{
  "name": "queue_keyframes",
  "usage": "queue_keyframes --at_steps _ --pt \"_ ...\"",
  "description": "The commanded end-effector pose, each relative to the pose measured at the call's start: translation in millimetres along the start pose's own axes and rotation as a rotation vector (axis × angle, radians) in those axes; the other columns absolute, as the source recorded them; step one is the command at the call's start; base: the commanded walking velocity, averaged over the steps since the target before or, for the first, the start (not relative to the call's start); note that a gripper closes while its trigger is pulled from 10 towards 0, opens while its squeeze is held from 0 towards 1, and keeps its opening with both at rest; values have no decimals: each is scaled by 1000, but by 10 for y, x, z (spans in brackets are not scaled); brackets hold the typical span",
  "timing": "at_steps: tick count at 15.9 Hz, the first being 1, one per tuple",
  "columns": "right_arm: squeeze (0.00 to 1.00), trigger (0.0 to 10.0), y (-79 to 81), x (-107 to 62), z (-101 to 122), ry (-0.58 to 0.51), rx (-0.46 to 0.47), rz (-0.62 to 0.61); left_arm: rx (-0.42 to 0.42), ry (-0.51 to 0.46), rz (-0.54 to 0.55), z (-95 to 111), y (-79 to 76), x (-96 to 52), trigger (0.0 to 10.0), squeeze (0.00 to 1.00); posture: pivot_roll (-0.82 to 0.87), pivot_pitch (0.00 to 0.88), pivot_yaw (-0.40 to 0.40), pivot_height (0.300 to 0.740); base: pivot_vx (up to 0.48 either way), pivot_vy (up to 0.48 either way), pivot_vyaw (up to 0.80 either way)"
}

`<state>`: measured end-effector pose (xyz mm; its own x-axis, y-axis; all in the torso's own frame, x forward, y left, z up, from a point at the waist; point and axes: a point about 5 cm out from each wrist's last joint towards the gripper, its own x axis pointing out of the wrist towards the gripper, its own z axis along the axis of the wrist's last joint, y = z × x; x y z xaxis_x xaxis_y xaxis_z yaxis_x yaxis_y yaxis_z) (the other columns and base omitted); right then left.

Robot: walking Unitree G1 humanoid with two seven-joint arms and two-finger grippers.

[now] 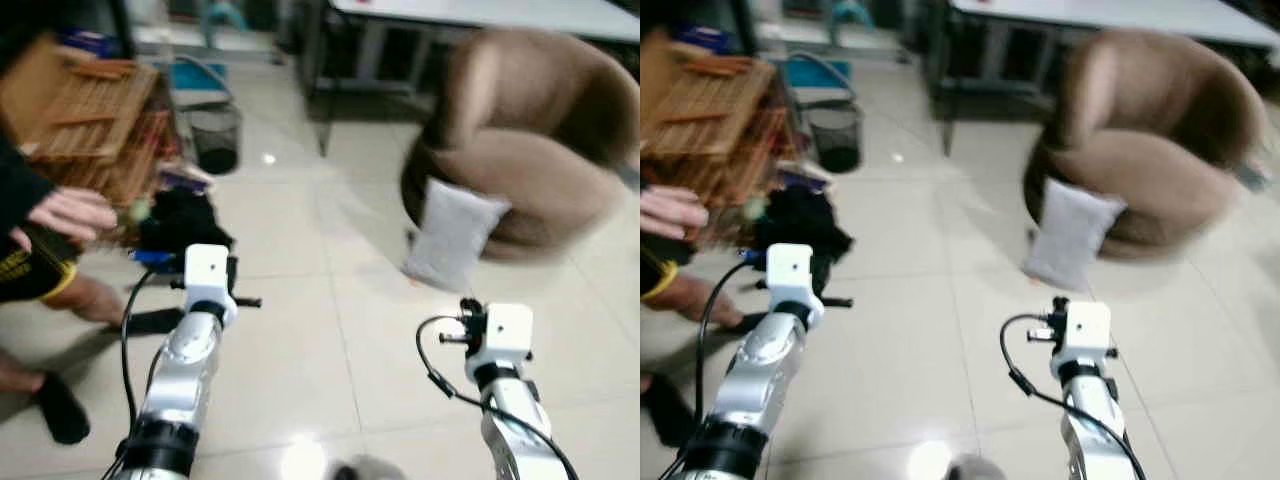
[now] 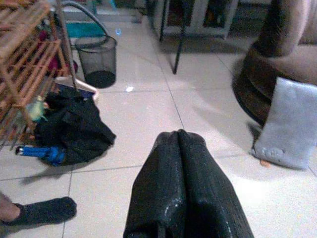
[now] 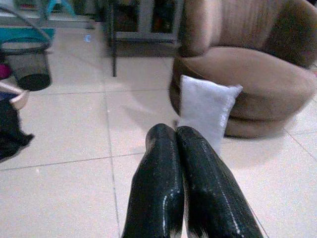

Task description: Move the pillow to the sofa from floor

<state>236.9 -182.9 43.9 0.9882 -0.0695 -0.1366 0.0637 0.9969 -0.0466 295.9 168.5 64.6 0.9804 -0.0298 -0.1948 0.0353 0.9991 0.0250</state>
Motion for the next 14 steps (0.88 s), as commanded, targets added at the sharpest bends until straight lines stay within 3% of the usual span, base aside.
queue_keyframes --at_steps 1,3,4,5,6,14 --pt "0 10000 -78 -23 -20 11 -15 -16 -17 0 -27 -1 -105 6 10000 0 -35 62 -60 740 0 0 -800" --pt "0 10000 -59 -4 -38 31 -42 -6 82 38 7 -36 -89 24 10000 0 -32 61 -62 740 0 0 0" --pt "0 10000 -50 -7 -32 29 -46 -2 92 31 12 -39 -90 23 10000 0 -33 62 -61 740 0 0 0" --pt "1000 10000 -71 -4 -37 38 -46 -19 87 27 7 -40 -99 12 10000 408 -34 64 -63 740 0 0 0" --pt "1000 10000 -91 -10 -37 38 -53 -27 86 23 11 -40 -95 3 10000 1000 -35 68 -67 740 0 0 0" --pt "1000 10000 -81 -32 -10 27 -46 -30 69 29 -20 -40 -141 13 10000 1000 -46 87 -62 740 0 0 0"
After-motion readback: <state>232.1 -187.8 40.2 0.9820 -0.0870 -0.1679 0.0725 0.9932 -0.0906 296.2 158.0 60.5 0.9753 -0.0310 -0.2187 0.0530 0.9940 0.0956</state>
